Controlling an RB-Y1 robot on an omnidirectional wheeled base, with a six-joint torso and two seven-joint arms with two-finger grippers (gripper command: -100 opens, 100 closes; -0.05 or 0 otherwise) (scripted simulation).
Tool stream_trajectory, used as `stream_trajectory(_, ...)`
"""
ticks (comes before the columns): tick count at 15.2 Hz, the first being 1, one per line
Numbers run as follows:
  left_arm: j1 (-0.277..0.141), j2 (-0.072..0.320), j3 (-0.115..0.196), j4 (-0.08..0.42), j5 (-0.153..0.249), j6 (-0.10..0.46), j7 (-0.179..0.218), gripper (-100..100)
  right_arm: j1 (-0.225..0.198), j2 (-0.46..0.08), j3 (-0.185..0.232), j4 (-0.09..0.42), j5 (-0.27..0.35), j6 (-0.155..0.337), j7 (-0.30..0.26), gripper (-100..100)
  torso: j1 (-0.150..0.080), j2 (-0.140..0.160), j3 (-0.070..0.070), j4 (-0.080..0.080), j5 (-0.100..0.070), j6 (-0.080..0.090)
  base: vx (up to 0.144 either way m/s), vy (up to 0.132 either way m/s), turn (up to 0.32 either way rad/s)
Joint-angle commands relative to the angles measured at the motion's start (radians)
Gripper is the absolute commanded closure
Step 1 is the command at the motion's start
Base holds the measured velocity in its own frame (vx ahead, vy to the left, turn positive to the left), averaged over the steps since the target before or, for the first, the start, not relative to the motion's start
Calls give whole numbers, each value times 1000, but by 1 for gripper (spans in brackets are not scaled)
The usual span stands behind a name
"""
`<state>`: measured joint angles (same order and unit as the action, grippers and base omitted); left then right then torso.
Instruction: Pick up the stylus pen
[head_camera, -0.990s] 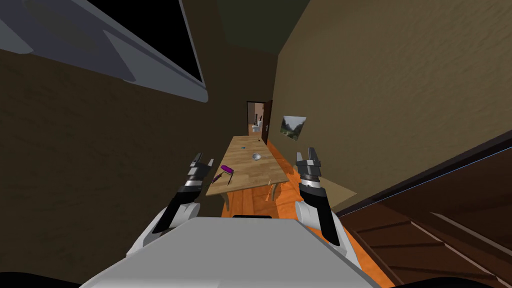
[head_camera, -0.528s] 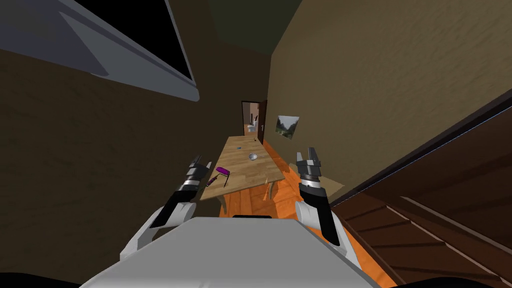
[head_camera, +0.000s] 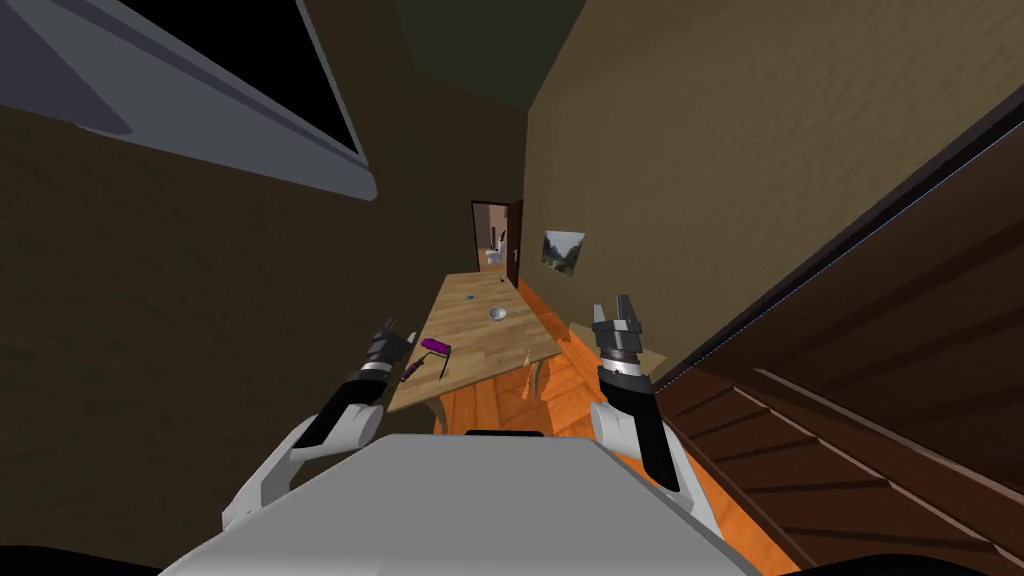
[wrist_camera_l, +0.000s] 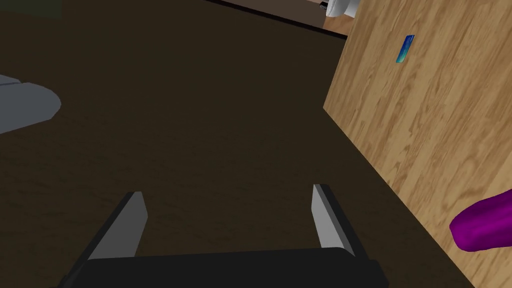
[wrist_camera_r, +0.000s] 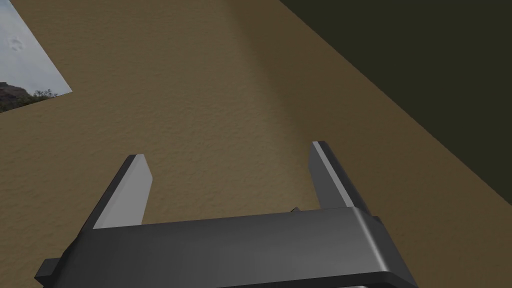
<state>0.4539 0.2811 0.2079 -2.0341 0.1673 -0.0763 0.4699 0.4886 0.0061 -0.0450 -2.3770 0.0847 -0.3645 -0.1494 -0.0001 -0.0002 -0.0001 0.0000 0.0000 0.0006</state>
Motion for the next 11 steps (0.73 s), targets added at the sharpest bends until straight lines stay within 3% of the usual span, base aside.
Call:
stream_trajectory(1, -3, 8, 21, 24, 7, 50, 34, -100, 0, 0, 0, 0, 0, 0, 0, 0, 0, 0, 0, 0, 0, 0, 1, -4, -230)
stream_trajectory(2, -3, 8, 21, 24, 7, 60, 34, -100, 0, 0, 0, 0, 0, 0, 0, 0, 0, 0, 0, 0, 0, 0, 0, 1, -85)
stream_trajectory(3, -7, 14, 51, 47, 16, 95, 76, -100, 0, 0, 0, 0, 0, 0, 0, 0, 0, 0, 0, 0, 0, -1, 1, -6, -219)
stream_trajectory(5, -7, 14, 51, 47, 16, 125, 76, -100, 0, 0, 0, 0, 0, 0, 0, 0, 0, 0, 0, 0, 0, 0, 1, -1, -141)
stream_trajectory(6, -10, 18, 81, 71, 24, 149, 119, -100, 0, 0, 0, 0, 0, 0, 0, 0, 0, 0, 0, 0, 0, -1, 0, -7, -248)
stream_trajectory(9, -10, 18, 81, 71, 24, 191, 119, -100, 0, 0, 0, 0, 0, 0, 0, 0, 0, 0, 0, 0, 0, -1, 0, -1, -85)
stream_trajectory(10, -13, 20, 111, 95, 33, 226, 162, -100, 0, 0, 0, 0, 0, 0, 0, 0, 0, 0, 0, 0, 0, -1, 1, -8, -181)
stream_trajectory(11, -13, 20, 111, 95, 33, 245, 162, -100, 0, 0, 0, 0, 0, 0, 0, 0, 0, 0, 0, 0, 0, 0, 0, -6, -246)
